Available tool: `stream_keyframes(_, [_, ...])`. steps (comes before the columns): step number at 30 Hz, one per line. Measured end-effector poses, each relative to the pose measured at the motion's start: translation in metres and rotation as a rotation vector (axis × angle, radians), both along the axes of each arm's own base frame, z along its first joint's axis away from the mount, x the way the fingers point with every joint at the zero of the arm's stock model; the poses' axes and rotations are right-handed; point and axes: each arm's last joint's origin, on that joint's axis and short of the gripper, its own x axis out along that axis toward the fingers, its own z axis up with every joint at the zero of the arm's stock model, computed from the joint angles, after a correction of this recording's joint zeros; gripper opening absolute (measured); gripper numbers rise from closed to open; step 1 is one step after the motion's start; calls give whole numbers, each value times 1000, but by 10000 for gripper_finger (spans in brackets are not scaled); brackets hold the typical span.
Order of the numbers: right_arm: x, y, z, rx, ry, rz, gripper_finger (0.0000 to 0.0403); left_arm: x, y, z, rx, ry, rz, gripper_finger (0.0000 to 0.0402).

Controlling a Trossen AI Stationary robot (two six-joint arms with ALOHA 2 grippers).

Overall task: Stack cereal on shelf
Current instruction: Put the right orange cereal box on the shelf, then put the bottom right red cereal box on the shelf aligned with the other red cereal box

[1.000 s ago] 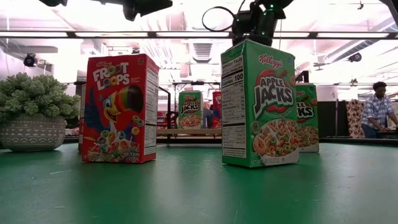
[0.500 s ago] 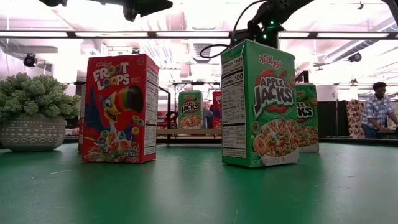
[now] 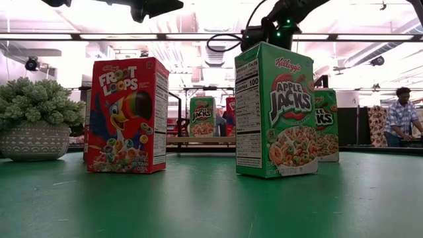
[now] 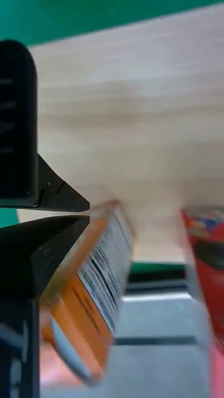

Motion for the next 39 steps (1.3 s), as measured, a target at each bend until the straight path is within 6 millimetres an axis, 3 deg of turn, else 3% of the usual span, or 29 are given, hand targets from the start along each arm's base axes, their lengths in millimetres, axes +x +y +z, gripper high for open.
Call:
stream_keyframes(16, [9,-7,4,-102,-91,-44,13,0,0,0,3,1,0,231])
stream_keyframes(23, [8,-1,7,-81,-88,-68,13,0,0,0,3,1,0,231])
stream_keyframes(30, [6,28,28,-13,-210,-19,13,0,0,-1,2,6,0,231])
stream_keyframes(35, [0,59,44,-7,-420,34,13,0,0,-1,-3,7,-1,231])
stream_keyframes(39, [-7,91,44,-26,-610,134,13,0,0,-1,-8,5,-1,231])
